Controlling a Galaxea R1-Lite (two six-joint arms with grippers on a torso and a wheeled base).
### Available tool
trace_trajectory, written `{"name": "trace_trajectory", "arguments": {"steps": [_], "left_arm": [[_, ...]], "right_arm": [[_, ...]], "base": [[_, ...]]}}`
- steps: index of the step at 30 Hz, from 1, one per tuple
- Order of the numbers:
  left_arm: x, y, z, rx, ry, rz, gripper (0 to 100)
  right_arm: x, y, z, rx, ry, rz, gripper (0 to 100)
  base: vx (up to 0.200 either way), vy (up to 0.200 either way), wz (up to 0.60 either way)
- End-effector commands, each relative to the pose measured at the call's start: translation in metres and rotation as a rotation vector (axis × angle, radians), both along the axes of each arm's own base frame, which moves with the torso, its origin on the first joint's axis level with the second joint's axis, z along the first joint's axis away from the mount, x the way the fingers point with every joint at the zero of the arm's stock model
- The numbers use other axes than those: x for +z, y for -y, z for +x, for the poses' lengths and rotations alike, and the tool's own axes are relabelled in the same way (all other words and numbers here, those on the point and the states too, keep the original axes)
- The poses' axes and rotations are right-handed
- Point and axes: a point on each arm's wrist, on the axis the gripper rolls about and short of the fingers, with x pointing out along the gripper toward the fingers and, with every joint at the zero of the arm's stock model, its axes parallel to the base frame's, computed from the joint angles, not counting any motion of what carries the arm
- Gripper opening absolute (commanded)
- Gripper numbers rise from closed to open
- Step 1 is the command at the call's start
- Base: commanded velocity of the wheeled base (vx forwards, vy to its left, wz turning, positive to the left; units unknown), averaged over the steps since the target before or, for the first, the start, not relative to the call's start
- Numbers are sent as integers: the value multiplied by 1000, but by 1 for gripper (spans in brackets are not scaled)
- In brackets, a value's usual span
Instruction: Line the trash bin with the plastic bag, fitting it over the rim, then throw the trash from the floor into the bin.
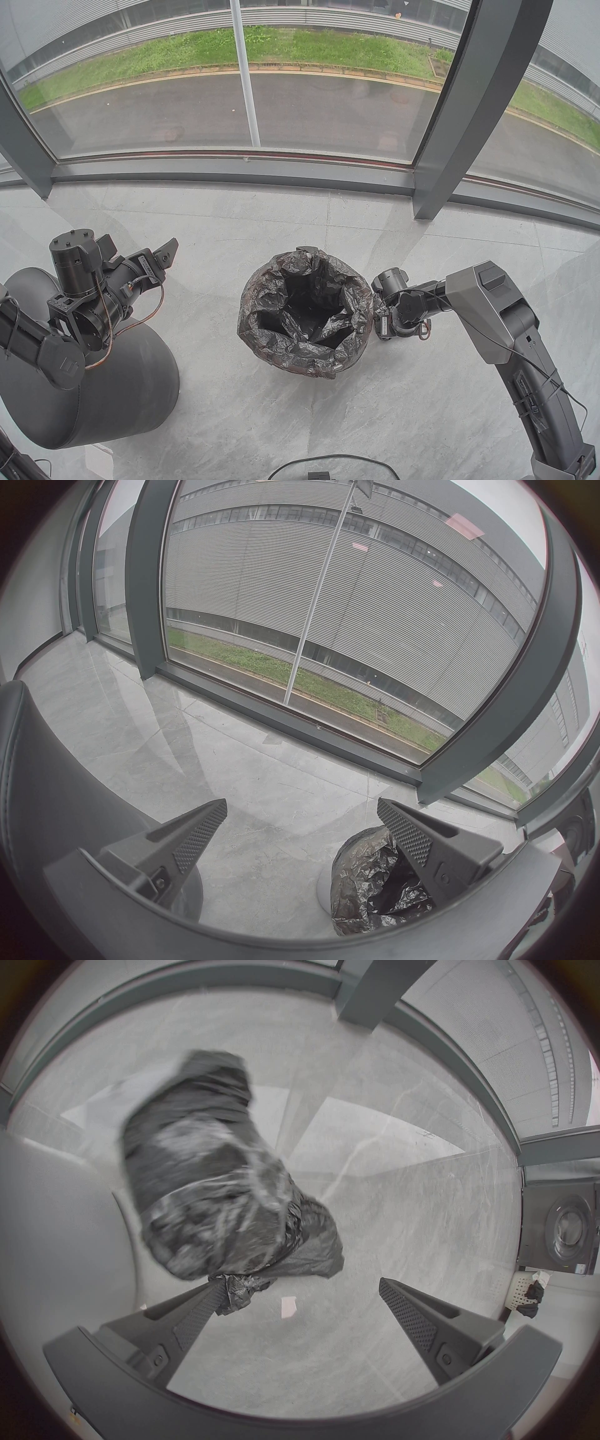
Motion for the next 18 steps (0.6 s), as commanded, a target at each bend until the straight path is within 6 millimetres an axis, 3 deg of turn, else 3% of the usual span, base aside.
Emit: {"name": "trace_trajectory", "arguments": {"steps": [1,10,18], "left_arm": [[-2,1,0,-5,-7,0,100],[-10,9,0,-25,-31,7,100],[-12,9,0,-27,-38,9,100]], "right_arm": [[-13,3,-4,-3,-51,-16,100],[-17,8,-9,13,-137,-15,100],[-18,17,-29,2,-339,-79,100]], "base": [[0,0,0],[0,0,0],[0,0,0]]}}
